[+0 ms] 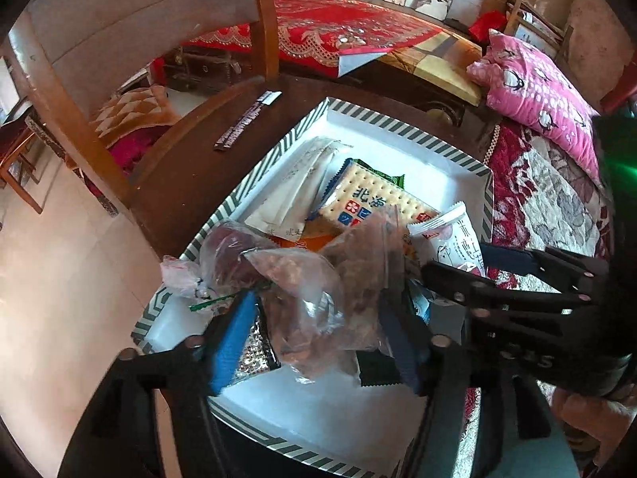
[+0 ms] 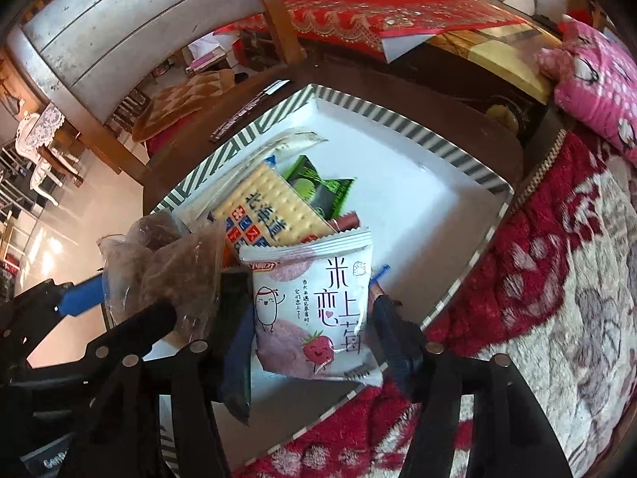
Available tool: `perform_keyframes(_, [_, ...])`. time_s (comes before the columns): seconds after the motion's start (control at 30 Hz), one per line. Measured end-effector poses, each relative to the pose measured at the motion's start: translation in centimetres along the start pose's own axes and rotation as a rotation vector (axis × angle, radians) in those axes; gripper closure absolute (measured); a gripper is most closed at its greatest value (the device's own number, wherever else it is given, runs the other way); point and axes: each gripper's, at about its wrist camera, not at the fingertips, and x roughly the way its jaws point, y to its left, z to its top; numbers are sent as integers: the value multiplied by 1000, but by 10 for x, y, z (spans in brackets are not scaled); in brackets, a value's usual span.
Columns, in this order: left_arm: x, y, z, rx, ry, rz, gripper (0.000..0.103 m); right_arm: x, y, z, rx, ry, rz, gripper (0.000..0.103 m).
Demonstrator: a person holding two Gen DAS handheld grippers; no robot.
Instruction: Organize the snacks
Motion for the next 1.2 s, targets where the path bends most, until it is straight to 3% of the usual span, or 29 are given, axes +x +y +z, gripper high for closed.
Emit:
perform_keyframes(0.07, [-4, 1, -2, 2, -16, 17, 25, -8, -3, -4, 15, -14, 12, 34])
perform_keyframes(0.47, [-33, -13, -18, 75, -114, 100, 15, -63, -1, -38, 19, -141, -46, 31])
perform_keyframes(0.83, [-46, -13, -28, 53, -145, 99, 14, -68, -3, -66, 40, -150, -47, 31])
perform_keyframes(1.2, [-51, -20, -31, 75, -160, 85, 14, -76, -2, -71, 38, -160, -40, 31])
